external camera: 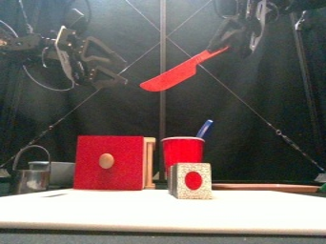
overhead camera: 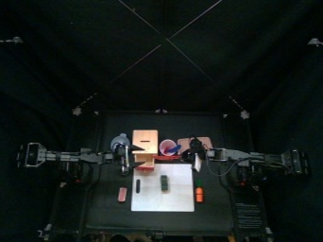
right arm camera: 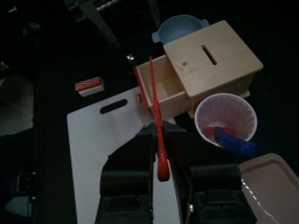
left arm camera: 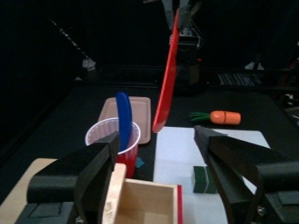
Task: Place sushi on board then cut the sushi with the knife then place the pieces on the plate
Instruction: Grasp knife edge with left hand
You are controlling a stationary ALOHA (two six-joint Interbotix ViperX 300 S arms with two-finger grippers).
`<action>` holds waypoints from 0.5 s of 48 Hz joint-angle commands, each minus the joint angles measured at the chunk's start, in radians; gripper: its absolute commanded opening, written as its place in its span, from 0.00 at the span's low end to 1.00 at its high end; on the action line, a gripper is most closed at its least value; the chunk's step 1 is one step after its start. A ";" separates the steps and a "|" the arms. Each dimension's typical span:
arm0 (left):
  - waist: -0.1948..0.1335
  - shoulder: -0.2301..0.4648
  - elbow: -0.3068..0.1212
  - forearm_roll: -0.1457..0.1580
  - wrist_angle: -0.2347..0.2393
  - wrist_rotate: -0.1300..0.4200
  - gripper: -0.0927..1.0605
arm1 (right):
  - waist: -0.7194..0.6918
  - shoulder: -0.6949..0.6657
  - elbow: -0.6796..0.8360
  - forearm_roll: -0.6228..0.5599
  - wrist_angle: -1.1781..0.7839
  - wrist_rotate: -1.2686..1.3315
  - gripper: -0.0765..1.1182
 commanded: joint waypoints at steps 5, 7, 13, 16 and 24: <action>-0.015 0.095 -0.097 -0.034 -0.025 0.005 0.96 | 0.006 -0.018 0.008 0.006 -0.032 -0.003 0.47; -0.015 0.114 -0.112 -0.034 -0.028 0.005 0.96 | 0.009 -0.018 0.009 0.003 -0.034 -0.003 0.47; -0.015 0.179 -0.155 -0.035 -0.035 0.005 0.96 | 0.012 -0.018 0.015 0.005 -0.043 -0.005 0.47; -0.015 0.212 -0.170 -0.035 -0.035 0.005 0.96 | 0.014 -0.018 0.020 0.006 -0.046 -0.005 0.47; -0.014 0.267 -0.216 -0.034 -0.034 0.005 0.96 | 0.018 -0.020 0.028 0.008 -0.046 -0.005 0.47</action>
